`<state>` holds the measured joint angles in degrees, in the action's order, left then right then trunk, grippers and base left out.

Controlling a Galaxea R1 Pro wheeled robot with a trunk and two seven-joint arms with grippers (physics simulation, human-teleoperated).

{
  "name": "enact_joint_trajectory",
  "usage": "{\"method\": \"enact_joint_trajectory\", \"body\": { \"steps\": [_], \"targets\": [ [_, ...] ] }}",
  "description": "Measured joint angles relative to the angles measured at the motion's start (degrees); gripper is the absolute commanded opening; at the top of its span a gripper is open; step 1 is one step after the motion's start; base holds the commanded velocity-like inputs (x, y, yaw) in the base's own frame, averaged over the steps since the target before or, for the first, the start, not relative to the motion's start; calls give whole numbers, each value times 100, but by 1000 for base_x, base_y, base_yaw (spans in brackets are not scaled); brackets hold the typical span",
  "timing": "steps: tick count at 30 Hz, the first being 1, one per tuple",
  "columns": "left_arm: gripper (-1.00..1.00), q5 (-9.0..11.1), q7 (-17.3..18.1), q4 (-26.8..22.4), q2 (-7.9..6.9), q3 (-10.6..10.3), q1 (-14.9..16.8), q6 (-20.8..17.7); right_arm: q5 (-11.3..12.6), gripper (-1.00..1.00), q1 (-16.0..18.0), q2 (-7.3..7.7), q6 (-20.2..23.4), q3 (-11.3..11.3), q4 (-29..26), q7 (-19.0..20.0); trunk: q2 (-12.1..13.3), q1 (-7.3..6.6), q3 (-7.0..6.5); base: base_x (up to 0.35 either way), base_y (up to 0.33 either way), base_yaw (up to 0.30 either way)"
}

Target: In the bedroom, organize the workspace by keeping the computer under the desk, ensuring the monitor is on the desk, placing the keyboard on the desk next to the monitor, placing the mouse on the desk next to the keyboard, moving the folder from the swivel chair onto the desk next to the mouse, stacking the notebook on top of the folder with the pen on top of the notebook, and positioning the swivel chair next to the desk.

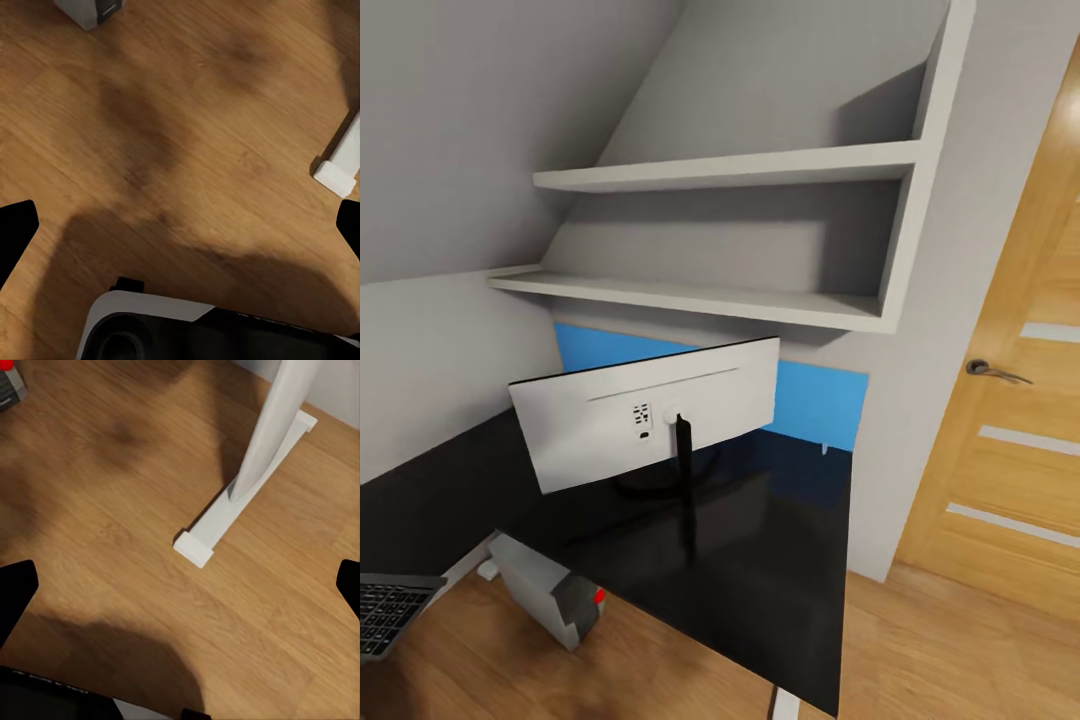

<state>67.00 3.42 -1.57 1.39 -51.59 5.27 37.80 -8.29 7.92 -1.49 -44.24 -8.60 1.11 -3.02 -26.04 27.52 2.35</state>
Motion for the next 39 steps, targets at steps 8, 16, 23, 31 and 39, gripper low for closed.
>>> {"method": "enact_joint_trajectory", "body": {
  "steps": [8,16,23,31,39],
  "targets": [
    [100,87,3,10,-214,3,4,-45,10,100,1,22,2,18,0,-3,319,-176,-141,0,0,0],
    [100,124,-56,4,-499,19,3,-110,386,100,1,46,-9,13,-6,-13,322,-177,-142,0,0,0],
    [100,140,-120,-4,-830,28,143,-1003,856,100,1,127,-24,52,-8,-16,323,-177,-143,0,0,0],
    [100,166,-124,-339,-1187,27,325,-1756,1551,100,2,347,-3,70,-10,-39,323,-177,-143,0,0,0],
    [100,170,-122,-2050,-2199,59,353,-2838,2509,100,2,598,14,68,-16,-12,323,-177,-143,0,0,0]
  ]
}}
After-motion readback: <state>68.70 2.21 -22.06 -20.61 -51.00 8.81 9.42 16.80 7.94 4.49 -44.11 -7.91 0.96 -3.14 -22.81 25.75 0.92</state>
